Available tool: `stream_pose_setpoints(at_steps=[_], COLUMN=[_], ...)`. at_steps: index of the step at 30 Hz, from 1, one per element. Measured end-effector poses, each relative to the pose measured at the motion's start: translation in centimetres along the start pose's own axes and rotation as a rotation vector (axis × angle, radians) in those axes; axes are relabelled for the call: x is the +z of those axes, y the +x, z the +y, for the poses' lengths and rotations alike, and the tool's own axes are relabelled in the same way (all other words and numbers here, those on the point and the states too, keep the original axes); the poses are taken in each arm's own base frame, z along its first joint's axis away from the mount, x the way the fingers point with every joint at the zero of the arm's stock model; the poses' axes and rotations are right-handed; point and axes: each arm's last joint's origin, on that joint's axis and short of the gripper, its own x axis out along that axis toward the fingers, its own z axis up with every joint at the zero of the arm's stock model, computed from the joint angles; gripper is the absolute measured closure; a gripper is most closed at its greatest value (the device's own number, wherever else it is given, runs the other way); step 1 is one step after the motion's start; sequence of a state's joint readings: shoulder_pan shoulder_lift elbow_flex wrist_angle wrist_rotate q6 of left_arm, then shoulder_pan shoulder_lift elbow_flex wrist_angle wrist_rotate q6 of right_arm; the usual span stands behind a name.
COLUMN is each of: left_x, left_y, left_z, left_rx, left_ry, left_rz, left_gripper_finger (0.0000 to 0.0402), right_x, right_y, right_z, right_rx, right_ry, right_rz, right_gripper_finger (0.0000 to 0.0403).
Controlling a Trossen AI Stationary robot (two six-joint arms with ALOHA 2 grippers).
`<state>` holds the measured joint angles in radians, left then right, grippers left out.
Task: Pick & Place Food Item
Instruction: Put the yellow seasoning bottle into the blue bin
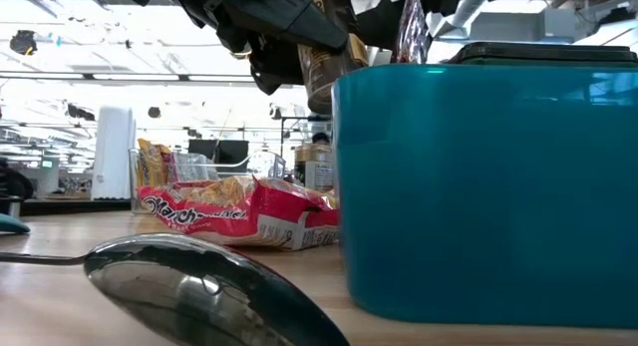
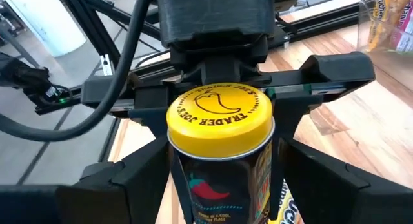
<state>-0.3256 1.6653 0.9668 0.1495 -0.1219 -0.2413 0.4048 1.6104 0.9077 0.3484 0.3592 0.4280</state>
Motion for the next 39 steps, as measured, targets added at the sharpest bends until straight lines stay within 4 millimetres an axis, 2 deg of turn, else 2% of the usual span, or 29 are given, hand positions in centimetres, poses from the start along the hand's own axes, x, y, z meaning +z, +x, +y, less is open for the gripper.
stream_pose_setpoints(at_steps=[15, 29, 39], left_x=[-0.01, 0.02, 0.02], left_y=[0.0, 0.01, 0.01], left_z=[-0.02, 0.07, 0.08], left_rx=[-0.003, -0.004, -0.003], left_ry=[0.001, -0.001, -0.001], left_rz=[0.001, 0.001, 0.001], left_gripper_finger=[0.0186, 0.0186, 0.0186], right_x=[-0.01, 0.19, 0.18], right_y=[0.0, 0.15, 0.17], right_z=[-0.01, -0.33, -0.41], right_rx=[-0.004, 0.007, 0.003], right_ry=[-0.1, -0.005, -0.011], right_rz=[0.0, 0.0, 0.003], right_gripper_finger=[0.0126, 0.0125, 0.0098])
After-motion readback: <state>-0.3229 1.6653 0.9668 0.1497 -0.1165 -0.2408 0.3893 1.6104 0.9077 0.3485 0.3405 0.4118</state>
